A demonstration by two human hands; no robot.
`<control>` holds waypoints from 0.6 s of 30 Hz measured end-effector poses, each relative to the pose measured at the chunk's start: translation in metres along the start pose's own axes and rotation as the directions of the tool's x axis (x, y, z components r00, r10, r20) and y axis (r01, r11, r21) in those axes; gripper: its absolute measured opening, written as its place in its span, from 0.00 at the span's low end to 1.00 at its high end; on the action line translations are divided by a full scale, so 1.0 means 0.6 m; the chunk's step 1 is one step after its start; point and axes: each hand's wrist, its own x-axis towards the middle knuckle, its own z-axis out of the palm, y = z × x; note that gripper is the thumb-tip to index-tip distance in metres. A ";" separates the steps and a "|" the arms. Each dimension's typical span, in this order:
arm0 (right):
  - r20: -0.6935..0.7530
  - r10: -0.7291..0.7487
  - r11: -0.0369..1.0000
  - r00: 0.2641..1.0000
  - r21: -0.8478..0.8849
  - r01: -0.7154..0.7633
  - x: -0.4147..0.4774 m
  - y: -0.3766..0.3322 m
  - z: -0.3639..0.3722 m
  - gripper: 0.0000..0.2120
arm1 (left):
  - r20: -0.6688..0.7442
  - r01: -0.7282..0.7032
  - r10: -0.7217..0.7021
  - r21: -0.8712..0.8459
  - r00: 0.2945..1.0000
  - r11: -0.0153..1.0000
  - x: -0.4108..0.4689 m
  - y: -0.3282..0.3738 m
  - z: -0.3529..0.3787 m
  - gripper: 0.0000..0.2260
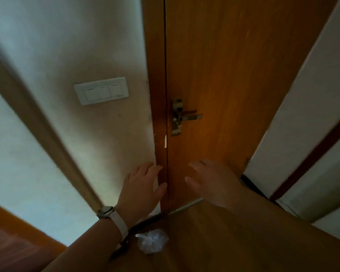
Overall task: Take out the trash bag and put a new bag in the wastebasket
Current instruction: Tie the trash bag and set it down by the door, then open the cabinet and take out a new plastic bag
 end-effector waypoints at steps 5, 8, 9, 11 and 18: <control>-0.087 0.135 0.988 0.987 -0.061 -0.140 -0.082 0.090 -0.058 0.27 | 0.016 -0.137 0.138 -0.048 0.990 0.989 0.044 0.111 -0.006 0.25; -0.131 0.249 0.962 0.959 -0.076 -0.261 -0.156 0.153 -0.096 0.27 | 0.051 -0.237 0.240 -0.056 0.969 0.970 0.063 0.202 0.010 0.23; -0.146 0.286 0.951 0.947 -0.078 -0.299 -0.185 0.174 -0.108 0.27 | 0.063 -0.274 0.277 -0.059 0.959 0.960 0.068 0.236 0.016 0.24; -0.183 0.358 0.923 0.916 -0.079 -0.376 -0.249 0.217 -0.133 0.27 | 0.089 -0.356 0.361 -0.067 0.928 0.932 0.073 0.313 0.028 0.24; -0.295 0.620 0.751 0.727 -0.043 -0.659 -0.532 0.348 -0.218 0.27 | 0.084 -0.612 0.631 -0.176 0.771 0.771 0.034 0.621 0.069 0.22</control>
